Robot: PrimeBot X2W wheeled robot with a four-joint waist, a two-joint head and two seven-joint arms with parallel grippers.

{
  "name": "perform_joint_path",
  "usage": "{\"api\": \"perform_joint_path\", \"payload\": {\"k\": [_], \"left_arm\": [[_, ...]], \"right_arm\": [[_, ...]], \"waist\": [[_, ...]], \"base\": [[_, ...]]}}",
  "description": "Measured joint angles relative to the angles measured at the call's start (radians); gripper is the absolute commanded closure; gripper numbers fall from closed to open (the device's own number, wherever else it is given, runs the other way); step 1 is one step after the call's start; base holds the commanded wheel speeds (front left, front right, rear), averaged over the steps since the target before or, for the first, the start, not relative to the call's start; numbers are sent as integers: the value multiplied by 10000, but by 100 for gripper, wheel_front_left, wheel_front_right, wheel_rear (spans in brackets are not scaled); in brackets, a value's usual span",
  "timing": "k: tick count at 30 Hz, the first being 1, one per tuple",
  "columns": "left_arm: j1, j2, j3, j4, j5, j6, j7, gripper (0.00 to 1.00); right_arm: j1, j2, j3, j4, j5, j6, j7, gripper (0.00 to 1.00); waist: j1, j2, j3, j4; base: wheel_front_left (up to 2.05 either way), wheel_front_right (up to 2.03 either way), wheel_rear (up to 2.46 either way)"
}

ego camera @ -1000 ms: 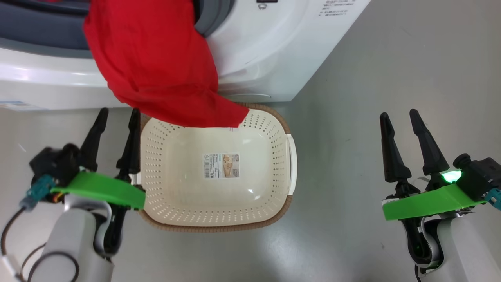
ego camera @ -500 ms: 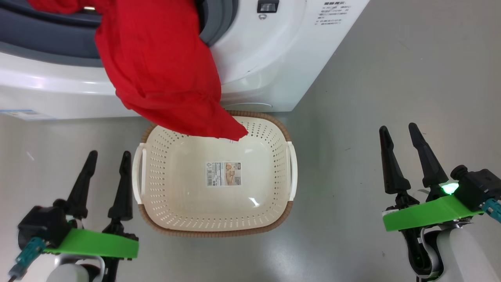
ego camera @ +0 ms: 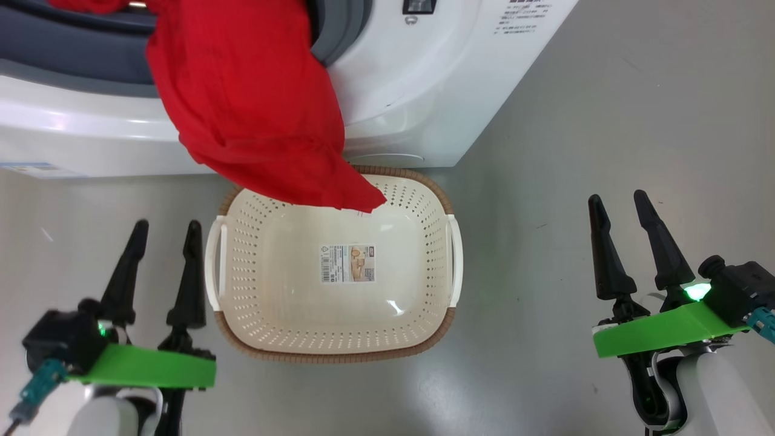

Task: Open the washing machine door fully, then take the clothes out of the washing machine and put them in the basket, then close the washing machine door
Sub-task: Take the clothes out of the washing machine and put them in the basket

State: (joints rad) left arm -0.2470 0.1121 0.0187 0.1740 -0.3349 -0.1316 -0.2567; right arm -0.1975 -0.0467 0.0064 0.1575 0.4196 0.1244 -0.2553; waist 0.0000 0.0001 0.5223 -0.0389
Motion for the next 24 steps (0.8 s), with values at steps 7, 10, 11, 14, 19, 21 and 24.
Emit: {"api": "perform_joint_path", "payload": {"k": [7, 10, 11, 14, 19, 21, 24], "left_arm": [[-1357, 489, -483, 336, -483, 0, 0, 0], [-2189, 863, -918, 788, -830, 0, -2, 0], [-2464, 1005, -1091, 1009, -926, 0, -2, 0], [-3463, 1415, -1745, 1820, -1340, 0, 4, 0], [-5769, 1745, -2970, 3219, -2209, 0, 612, 0], [-6435, 1779, -3304, 3655, -2541, 0, 767, 0], [-7301, 1833, -3777, 4368, -2884, 0, 1070, 0]], "right_arm": [[-23, 0, 12, 12, 2, 0, 0, 0], [-27, 0, 44, 25, 2, 0, 0, 0], [-31, 0, 54, 25, 2, 0, 0, 0], [-88, 0, 96, 36, 2, 0, 0, 0], [-190, 0, 132, 33, 12, 0, 0, 0], [-277, 0, 134, 35, 13, 0, 0, 0], [-431, -2, 165, 25, 17, 0, 0, 0]], "waist": [[0, 0, 99, 52], [0, 0, 126, 94], [0, 0, 143, 103], [0, 0, 209, 123], [0, 0, 403, 140], [0, 0, 484, 134], [0, 0, 604, 96]], "base": [[0, 0, 0], [0, 0, 0], [0, 0, 0], [0, 0, 0], [0, 0, 0], [0, 0, 0], [0, 0, 0]]}}
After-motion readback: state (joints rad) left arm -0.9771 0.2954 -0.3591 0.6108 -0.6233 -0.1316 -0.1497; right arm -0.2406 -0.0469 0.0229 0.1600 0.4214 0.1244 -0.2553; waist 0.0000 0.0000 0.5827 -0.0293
